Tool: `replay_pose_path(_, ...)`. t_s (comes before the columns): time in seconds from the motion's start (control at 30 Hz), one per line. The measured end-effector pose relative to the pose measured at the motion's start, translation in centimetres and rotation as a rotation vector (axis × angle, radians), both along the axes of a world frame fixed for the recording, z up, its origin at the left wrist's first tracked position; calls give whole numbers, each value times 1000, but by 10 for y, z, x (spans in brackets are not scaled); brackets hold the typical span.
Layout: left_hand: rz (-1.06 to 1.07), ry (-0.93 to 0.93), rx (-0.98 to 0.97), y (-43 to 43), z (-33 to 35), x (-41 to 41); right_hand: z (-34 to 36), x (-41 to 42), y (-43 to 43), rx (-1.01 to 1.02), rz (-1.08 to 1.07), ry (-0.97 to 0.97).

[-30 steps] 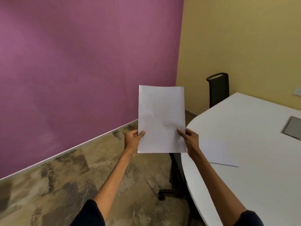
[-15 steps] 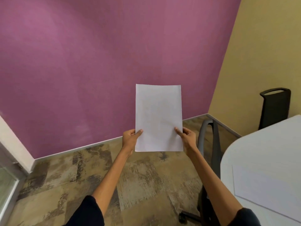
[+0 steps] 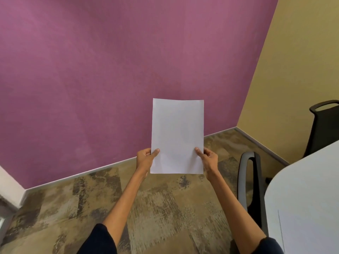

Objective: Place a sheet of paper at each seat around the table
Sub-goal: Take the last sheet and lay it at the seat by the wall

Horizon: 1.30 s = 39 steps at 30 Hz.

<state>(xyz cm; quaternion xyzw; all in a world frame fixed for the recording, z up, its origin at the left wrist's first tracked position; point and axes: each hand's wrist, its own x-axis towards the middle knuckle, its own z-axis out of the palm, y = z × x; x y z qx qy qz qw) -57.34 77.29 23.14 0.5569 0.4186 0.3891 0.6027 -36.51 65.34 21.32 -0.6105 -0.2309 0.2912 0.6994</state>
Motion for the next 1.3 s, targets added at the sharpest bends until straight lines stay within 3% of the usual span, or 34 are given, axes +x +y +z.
replay_pose_path(0.77,-426,76,4,299,-23,272,-31,202,219,22,-399,125)
replay_pose_path(1.07,-550,40,-15,347,-38,459,-42,370,259,-24,-538,104)
replay_pose_path(1.3,-622,24,11,375,-10,617,-16,517,276,-34,-579,29)
